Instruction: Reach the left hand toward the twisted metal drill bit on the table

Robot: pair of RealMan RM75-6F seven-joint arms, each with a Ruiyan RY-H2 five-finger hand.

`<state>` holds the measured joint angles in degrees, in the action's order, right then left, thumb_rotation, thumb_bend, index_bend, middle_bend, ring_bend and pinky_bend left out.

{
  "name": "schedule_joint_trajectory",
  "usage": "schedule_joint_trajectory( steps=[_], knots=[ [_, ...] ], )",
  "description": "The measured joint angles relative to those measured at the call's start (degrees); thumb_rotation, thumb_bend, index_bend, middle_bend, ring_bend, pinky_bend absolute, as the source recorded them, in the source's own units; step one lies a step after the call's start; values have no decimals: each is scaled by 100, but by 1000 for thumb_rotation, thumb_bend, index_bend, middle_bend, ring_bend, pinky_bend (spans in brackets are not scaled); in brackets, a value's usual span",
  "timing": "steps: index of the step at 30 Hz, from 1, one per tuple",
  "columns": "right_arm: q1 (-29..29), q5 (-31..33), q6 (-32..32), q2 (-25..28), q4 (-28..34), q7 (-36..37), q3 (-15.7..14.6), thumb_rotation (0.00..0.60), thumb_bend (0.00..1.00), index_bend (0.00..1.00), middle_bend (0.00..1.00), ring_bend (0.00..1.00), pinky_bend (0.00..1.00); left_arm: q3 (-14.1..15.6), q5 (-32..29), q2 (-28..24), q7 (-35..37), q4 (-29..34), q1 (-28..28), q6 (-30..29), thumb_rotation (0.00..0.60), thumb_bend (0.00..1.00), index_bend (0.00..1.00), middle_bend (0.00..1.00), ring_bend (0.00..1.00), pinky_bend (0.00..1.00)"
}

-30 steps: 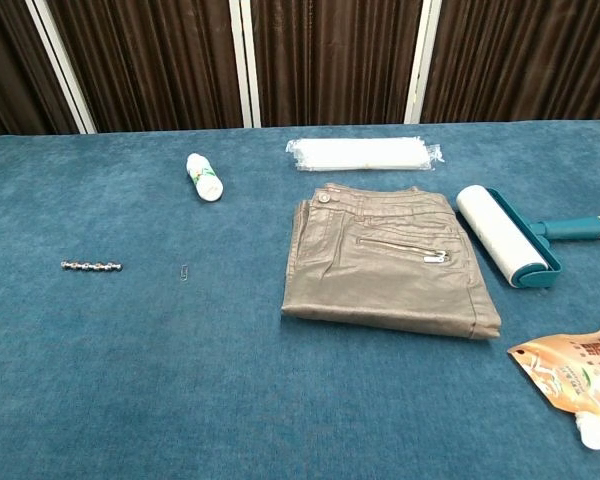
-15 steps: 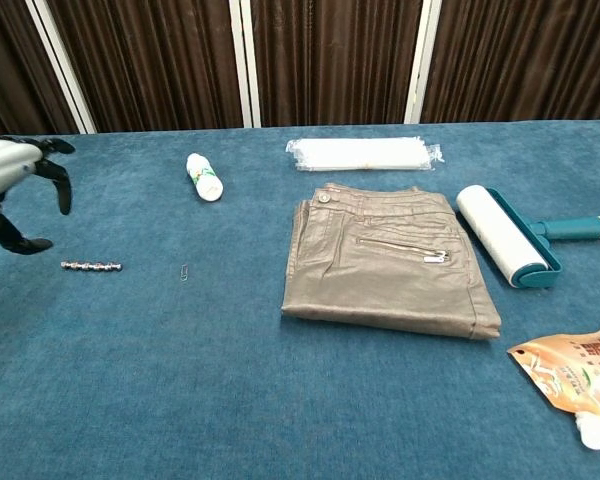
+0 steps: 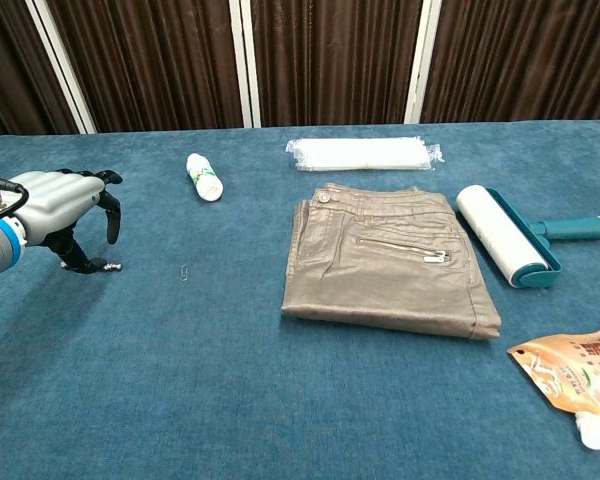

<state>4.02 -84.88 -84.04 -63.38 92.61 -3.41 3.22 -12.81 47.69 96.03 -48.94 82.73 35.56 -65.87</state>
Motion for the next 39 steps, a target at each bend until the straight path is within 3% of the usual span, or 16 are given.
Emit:
schedule_joint_trajectory(
  steps=[18,39],
  knots=[
    [21,2,66,10,44,57,-3,600,164,185,6,0,0,17,-411,370,211,-767,164,183,600,374,500,0,0,0],
    [15,47,123,63,111,151,-10,600,165,187,6,0,0,-26,-578,591,277,-995,323,241,600,373,503,0,0,0]
  ],
)
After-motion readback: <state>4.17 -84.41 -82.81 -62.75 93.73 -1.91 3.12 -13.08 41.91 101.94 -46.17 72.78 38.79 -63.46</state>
